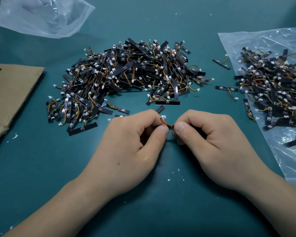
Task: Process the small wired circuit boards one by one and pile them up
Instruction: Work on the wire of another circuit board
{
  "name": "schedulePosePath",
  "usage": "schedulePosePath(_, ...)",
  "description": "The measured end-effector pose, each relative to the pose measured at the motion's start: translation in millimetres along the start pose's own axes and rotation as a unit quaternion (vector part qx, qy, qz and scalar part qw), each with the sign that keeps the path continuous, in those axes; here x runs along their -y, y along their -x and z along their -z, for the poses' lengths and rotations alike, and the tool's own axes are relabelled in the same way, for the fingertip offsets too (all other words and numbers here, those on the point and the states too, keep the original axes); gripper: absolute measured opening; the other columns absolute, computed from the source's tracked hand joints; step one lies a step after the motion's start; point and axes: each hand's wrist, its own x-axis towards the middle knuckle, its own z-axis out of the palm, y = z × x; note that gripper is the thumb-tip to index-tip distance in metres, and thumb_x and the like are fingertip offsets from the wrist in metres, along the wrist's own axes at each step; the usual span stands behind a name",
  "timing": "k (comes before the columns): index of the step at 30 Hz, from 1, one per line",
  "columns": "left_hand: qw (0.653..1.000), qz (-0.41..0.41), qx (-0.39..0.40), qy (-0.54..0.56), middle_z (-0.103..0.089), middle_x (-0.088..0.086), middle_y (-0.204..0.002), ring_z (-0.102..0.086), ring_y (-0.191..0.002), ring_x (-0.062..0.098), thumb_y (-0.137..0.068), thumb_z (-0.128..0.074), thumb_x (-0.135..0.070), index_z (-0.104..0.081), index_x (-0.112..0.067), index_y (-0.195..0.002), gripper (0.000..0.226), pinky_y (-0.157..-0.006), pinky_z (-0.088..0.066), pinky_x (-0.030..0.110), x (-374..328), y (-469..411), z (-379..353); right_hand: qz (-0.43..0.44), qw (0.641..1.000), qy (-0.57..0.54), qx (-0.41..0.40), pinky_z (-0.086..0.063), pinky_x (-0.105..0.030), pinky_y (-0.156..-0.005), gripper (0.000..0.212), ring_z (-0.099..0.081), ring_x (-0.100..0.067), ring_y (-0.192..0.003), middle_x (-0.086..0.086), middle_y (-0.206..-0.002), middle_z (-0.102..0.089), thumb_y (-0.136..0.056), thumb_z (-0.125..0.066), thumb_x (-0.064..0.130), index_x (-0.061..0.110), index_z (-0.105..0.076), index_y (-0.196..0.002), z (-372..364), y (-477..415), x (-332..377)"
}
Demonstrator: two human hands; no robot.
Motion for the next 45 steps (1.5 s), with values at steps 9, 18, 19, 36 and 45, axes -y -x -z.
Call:
schedulePosePath(9, 1.0, -0.003, -0.003, -0.002, -0.055, -0.003, -0.062, -0.056, -0.057, 0.02, -0.095, -0.06, -0.033, -0.062, -0.024, -0.078, 0.02, -0.051, -0.041, 0.022, 0.0, -0.9, 1.0, 0.009, 1.0, 0.004, -0.001, -0.049, -0.045, -0.067, 0.031, -0.06, -0.016, -0.074, 0.007, -0.073, -0.063, -0.098, -0.045, 0.047, 0.027, -0.06, -0.078, -0.5, 0.3, 0.7)
schedulePosePath(18, 1.0, -0.006, -0.006, -0.019, -0.055, -0.003, -0.06, -0.058, -0.054, 0.018, -0.095, -0.058, -0.031, -0.06, -0.025, -0.076, 0.02, -0.052, -0.036, 0.016, -1.2, -1.0, 0.3, 0.003, 1.0, 0.028, 0.005, -0.048, -0.044, -0.071, 0.025, -0.06, -0.017, -0.078, 0.008, -0.072, -0.063, -0.098, -0.047, 0.041, 0.03, -0.061, -0.08, -1.9, 0.7, 0.2)
schedulePosePath(19, 1.0, -0.008, -0.007, -0.021, -0.055, -0.003, -0.06, -0.056, -0.054, 0.019, -0.095, -0.058, -0.031, -0.06, -0.024, -0.076, 0.02, -0.052, -0.036, 0.016, -1.0, -1.2, 0.3, 0.003, 0.999, 0.032, 0.004, -0.048, -0.044, -0.071, 0.025, -0.06, -0.018, -0.078, 0.008, -0.072, -0.064, -0.098, -0.047, 0.041, 0.029, -0.062, -0.081, -2.0, 0.8, 0.4)
schedulePosePath(36, 1.0, -0.025, 0.014, -0.011, -0.056, 0.0, -0.06, -0.054, -0.058, 0.021, -0.097, -0.056, -0.031, -0.058, -0.025, -0.078, 0.02, -0.055, -0.04, 0.028, 0.8, -0.9, 2.2, 0.019, 1.0, 0.023, 0.006, -0.045, -0.04, -0.069, 0.023, -0.057, -0.016, -0.076, 0.013, -0.07, -0.058, -0.097, -0.051, 0.036, 0.029, -0.06, -0.077, -1.3, 0.3, 1.0)
schedulePosePath(45, 0.999, -0.027, 0.019, -0.017, -0.055, -0.001, -0.06, -0.054, -0.059, 0.02, -0.096, -0.055, -0.03, -0.056, -0.024, -0.077, 0.02, -0.056, -0.04, 0.029, 2.3, -2.0, 1.6, 0.024, 0.999, 0.048, 0.006, -0.047, -0.042, -0.072, 0.023, -0.058, -0.013, -0.076, 0.013, -0.071, -0.061, -0.098, -0.05, 0.037, 0.028, -0.063, -0.081, -2.5, 0.5, 0.7)
